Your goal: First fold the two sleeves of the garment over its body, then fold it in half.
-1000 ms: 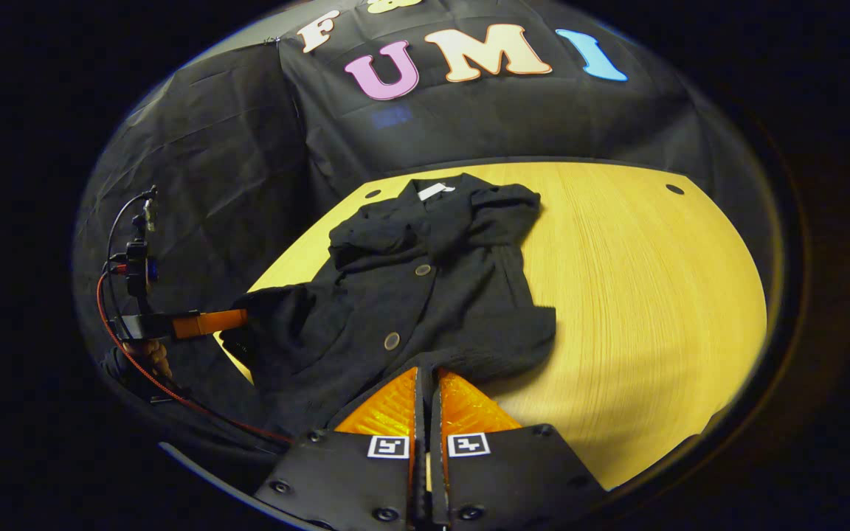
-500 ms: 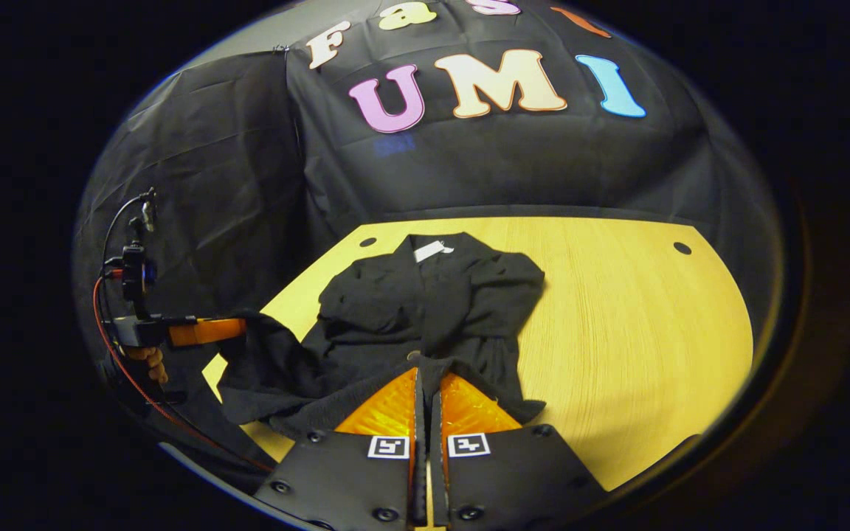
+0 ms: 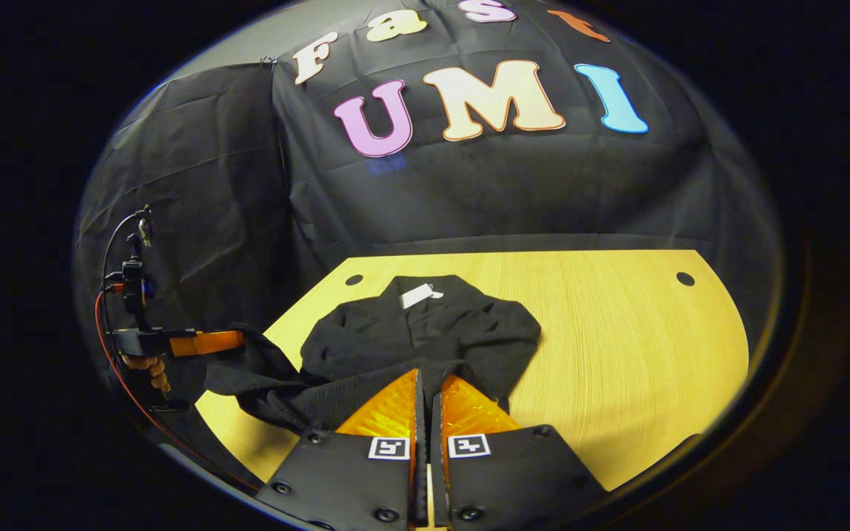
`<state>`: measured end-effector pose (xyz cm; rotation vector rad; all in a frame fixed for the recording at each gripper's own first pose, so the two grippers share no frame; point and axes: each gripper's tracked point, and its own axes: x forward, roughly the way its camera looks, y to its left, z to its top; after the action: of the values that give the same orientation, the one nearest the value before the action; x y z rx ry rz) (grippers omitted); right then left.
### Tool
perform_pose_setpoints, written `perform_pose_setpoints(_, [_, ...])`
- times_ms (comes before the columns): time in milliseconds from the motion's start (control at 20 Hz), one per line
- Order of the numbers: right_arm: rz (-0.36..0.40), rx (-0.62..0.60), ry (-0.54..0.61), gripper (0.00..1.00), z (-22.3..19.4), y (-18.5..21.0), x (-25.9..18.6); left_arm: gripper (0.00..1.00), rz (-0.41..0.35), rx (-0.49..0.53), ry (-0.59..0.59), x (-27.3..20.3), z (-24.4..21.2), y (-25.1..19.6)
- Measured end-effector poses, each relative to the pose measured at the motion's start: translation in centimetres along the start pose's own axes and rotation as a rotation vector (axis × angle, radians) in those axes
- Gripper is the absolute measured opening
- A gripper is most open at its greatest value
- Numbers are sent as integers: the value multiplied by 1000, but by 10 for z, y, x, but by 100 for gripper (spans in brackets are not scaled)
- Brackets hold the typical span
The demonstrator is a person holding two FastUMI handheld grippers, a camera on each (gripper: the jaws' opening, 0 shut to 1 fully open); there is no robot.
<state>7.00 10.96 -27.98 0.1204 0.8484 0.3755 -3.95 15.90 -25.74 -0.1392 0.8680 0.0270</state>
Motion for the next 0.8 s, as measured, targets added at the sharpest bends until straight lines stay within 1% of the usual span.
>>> perform_pose_setpoints(100, [-17, -2, -16, 5, 16, -6, 15, 0, -11, 20, 12, 19, 10, 1])
perform_pose_setpoints(350, [-41, 28, -21, 5, 36, -15, 43, 0, -40, 54, 26, 56, 26, -1])
perform_pose_setpoints(600, [-95, 56, -29, 5, 56, -36, 75, 0, -33, 68, 51, 105, 36, 13])
perform_pose_setpoints(700, [-116, 69, -32, 5, 63, -45, 85, 0, -35, 104, 49, 120, 41, 14])
perform_pose_setpoints(750, [-148, 78, -43, 5, 66, -53, 89, 0, -28, 118, 16, 125, 49, 15])
perform_pose_setpoints(800, [-184, 91, -49, 8, 69, -59, 87, 0, 16, 127, -8, 130, 56, 24])
